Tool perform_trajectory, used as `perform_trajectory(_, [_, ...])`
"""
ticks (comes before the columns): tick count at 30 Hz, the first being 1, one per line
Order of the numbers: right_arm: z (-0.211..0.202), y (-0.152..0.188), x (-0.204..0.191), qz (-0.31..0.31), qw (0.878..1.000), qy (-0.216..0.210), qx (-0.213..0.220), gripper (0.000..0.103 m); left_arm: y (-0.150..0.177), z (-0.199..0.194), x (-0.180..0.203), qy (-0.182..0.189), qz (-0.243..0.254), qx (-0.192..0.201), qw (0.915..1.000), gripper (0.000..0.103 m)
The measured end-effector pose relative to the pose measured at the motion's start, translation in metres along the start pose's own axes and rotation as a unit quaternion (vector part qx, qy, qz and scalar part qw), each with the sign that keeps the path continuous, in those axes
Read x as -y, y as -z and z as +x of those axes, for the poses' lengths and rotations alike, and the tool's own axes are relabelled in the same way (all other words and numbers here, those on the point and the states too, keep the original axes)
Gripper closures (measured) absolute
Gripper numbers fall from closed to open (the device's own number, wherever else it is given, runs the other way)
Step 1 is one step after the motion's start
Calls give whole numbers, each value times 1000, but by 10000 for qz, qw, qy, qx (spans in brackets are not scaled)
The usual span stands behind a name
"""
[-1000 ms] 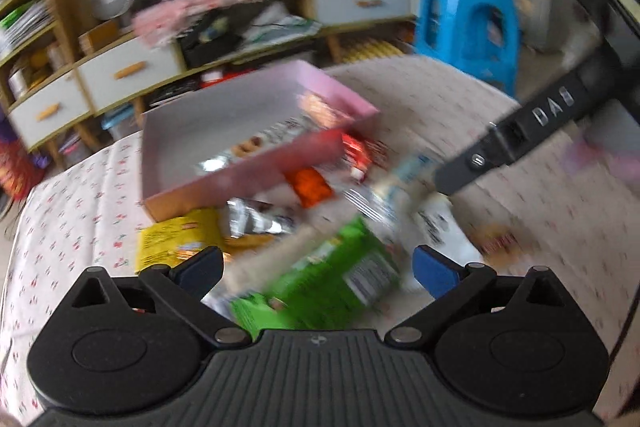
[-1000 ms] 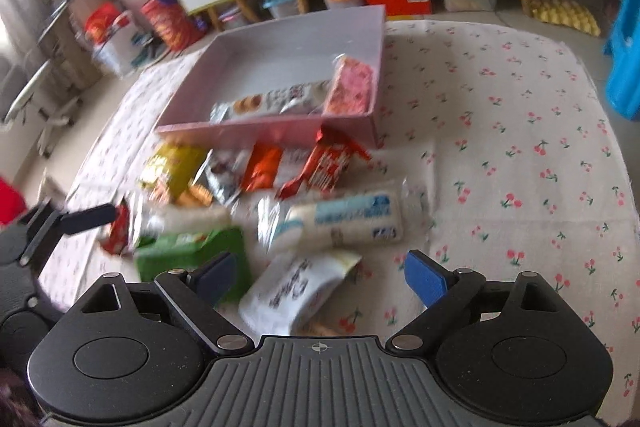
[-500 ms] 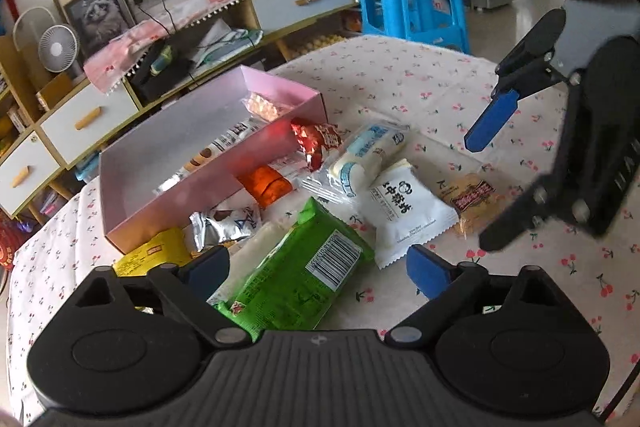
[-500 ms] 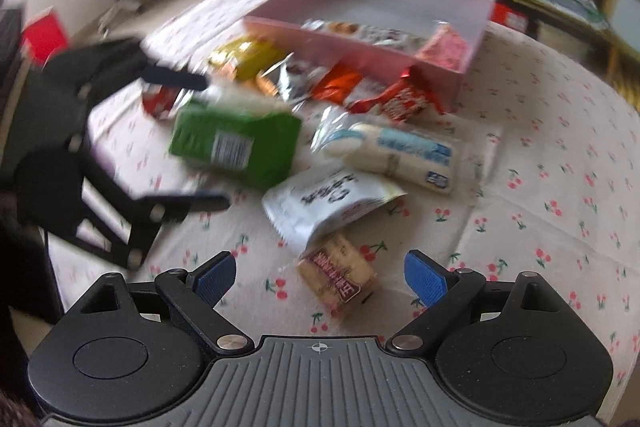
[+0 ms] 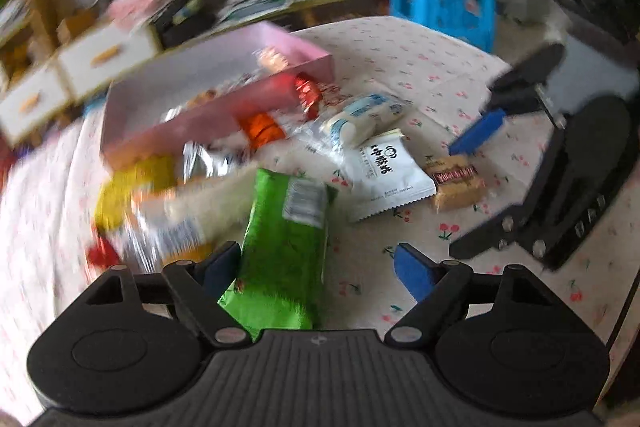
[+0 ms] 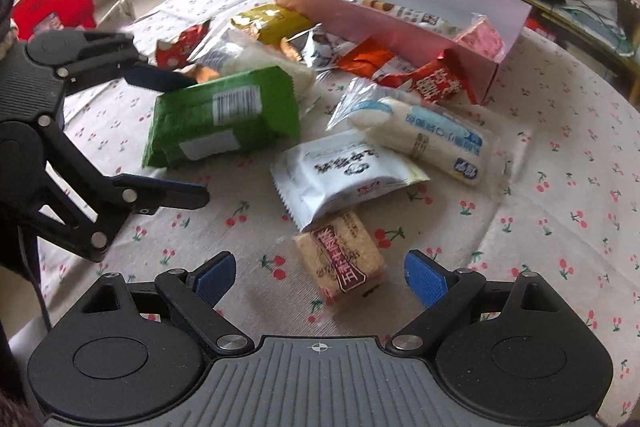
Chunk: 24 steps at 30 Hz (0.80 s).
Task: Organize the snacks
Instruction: 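Move both open grippers back over the snack pile, then grasp the green packet with left gripper while right gripper grasps brown square cake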
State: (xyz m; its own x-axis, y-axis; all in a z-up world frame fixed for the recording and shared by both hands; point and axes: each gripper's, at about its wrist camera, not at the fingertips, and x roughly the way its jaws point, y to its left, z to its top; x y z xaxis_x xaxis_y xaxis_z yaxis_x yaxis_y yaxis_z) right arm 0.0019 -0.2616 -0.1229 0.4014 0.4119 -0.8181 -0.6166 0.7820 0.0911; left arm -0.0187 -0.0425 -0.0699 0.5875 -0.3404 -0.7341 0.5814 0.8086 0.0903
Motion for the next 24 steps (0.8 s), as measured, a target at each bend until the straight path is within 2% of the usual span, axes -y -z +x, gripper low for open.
perform_trajectory(3, [-1, 3, -4, -63, 9999, -97, 9, 10, 12, 0, 2, -6, -605, 54, 9982, 22])
perform_trajectory(8, [-3, 4, -13, -205, 9997, -137, 53, 11, 21, 0, 4, -139, -677, 224, 9974, 27])
perform_trajectory(11, [-4, 3, -13, -171, 9997, -16, 162, 13, 20, 1, -3, -174, -1035, 326, 9939, 34])
perform_trajectory(14, [-5, 0, -10, -29, 9996, 44, 271, 13, 19, 3, -6, -125, -1362, 433, 9897, 36])
perform_trajectory(18, [-2, -1, -10, -90, 9996, 117, 261, 25, 18, 6, -8, -223, -1527, 511, 9867, 45])
perform_trajectory(20, [0, -1, -11, -140, 9996, 142, 210, 35, 17, 7, -9, -272, -1574, 530, 9857, 52])
perform_trajectory(23, [-1, -1, -13, -183, 9994, 190, 216, 48, 18, 6, -14, -262, -1702, 542, 9836, 54])
perform_trajectory(24, [-1, -2, -14, -180, 9994, 195, 217, 56, 18, 6, -15, -238, -1747, 544, 9828, 55])
